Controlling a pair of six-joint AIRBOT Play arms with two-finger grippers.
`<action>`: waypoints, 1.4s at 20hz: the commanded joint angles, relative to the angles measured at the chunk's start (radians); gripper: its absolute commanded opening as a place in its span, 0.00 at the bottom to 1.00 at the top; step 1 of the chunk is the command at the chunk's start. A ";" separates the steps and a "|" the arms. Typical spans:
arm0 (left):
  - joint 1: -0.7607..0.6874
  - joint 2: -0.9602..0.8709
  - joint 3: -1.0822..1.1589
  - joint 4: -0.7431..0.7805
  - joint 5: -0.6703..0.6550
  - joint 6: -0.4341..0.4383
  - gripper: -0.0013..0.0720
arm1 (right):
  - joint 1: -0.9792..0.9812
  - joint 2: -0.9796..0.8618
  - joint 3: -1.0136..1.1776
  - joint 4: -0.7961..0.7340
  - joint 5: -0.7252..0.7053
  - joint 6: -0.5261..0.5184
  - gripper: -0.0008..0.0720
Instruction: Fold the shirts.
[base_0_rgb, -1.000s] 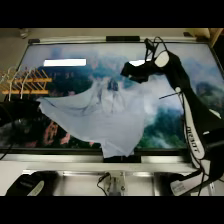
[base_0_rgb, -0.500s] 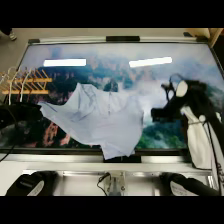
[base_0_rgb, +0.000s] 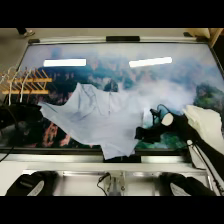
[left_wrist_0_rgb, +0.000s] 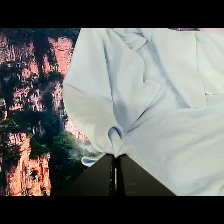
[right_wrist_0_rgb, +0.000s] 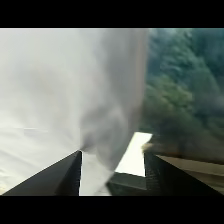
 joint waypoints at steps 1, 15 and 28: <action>-0.001 0.000 0.000 0.000 0.000 0.000 0.06 | 0.051 0.002 -0.024 0.030 -0.121 0.057 0.67; -0.001 0.012 0.981 0.183 0.156 -0.103 0.06 | 0.054 0.539 1.139 -0.630 -0.032 -0.044 0.09; -0.001 0.050 0.730 0.259 -0.071 -0.080 0.06 | 0.054 0.492 1.245 -0.826 0.543 0.032 0.09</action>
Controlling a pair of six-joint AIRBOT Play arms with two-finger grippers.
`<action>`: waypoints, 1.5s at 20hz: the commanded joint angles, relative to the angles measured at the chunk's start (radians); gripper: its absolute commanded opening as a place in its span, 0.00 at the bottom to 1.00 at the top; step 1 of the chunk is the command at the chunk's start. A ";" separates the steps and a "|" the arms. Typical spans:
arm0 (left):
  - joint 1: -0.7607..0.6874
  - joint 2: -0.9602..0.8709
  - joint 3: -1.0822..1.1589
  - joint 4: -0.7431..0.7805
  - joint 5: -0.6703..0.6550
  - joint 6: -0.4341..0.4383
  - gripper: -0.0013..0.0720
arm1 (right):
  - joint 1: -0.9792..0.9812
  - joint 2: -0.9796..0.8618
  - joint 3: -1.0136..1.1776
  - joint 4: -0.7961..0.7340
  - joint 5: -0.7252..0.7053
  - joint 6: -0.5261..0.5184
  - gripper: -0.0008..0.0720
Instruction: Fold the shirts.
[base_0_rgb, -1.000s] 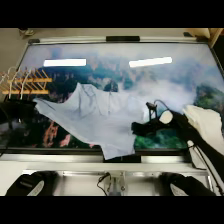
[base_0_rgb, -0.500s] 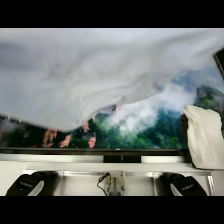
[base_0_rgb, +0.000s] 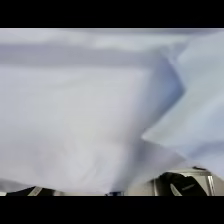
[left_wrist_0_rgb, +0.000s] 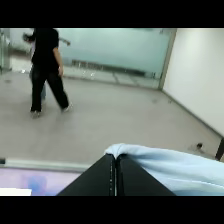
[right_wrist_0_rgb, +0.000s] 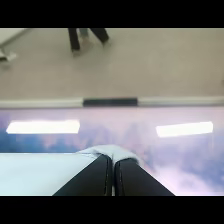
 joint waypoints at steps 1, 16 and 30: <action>0.000 0.002 -0.222 0.064 -0.080 0.002 0.06 | -0.001 -0.138 0.007 -0.131 0.179 0.001 0.09; 0.105 -0.766 -0.647 -0.011 0.352 -0.177 0.06 | -0.001 -1.177 0.007 -0.112 -0.335 0.272 0.10; 0.455 -0.730 -0.597 -0.377 -0.360 0.282 0.84 | -0.253 -1.026 -0.019 0.137 0.354 -0.266 0.76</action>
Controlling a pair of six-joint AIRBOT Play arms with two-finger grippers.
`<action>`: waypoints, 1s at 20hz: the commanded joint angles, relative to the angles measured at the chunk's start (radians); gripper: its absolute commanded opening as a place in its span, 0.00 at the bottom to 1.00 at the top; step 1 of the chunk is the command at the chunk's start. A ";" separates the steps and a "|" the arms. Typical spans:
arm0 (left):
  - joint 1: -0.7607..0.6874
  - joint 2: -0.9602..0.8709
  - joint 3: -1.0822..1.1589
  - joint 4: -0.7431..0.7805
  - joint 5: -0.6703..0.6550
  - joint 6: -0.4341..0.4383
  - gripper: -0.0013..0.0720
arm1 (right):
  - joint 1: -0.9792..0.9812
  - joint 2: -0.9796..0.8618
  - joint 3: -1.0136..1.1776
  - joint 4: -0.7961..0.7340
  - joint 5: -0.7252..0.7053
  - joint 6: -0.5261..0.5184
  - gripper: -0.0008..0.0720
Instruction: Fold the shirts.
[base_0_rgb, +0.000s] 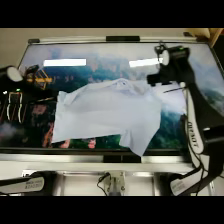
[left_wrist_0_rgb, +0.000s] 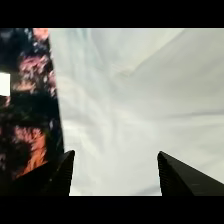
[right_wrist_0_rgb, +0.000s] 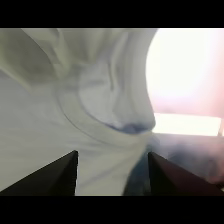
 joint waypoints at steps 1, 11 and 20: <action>0.200 0.184 -0.194 -0.085 -0.148 0.119 0.84 | -0.180 0.111 -0.061 0.182 0.276 -0.133 0.76; 0.490 0.294 -0.797 -0.315 0.166 0.332 0.84 | -0.343 0.260 -0.222 0.408 0.206 -0.126 0.76; 0.353 0.137 -0.799 -0.435 0.294 0.345 0.81 | -0.343 0.260 -0.222 0.404 0.192 -0.125 0.76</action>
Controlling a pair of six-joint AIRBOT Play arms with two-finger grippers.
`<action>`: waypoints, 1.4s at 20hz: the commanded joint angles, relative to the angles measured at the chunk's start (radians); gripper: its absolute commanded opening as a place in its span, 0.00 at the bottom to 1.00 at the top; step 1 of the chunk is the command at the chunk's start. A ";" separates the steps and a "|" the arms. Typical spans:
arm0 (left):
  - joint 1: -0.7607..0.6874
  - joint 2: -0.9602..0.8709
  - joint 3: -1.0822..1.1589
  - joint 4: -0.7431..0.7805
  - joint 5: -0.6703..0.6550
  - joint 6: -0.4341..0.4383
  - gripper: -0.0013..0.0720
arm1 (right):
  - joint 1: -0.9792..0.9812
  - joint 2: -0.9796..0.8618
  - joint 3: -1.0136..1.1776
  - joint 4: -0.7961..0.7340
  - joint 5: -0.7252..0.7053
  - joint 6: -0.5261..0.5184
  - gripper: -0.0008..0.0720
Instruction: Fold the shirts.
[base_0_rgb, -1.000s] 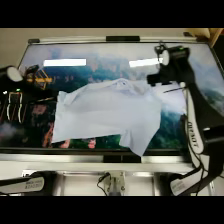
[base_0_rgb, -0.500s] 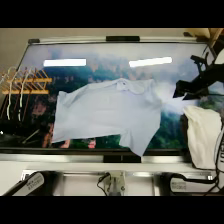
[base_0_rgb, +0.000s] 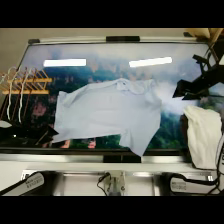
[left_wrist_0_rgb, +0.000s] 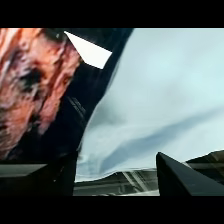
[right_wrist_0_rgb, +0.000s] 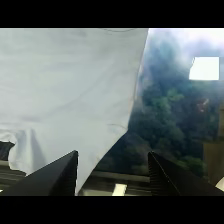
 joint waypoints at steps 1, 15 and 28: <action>-0.082 -0.064 -0.008 -0.030 0.084 0.009 0.58 | -0.001 0.001 0.000 0.001 0.001 0.002 0.76; -0.113 0.109 -0.007 -0.029 0.001 0.048 0.06 | 0.000 0.089 -0.746 0.086 -0.505 0.041 0.76; -0.113 0.140 0.082 -0.028 -0.034 0.048 0.06 | 0.000 0.018 -0.745 0.319 -0.523 -0.095 0.09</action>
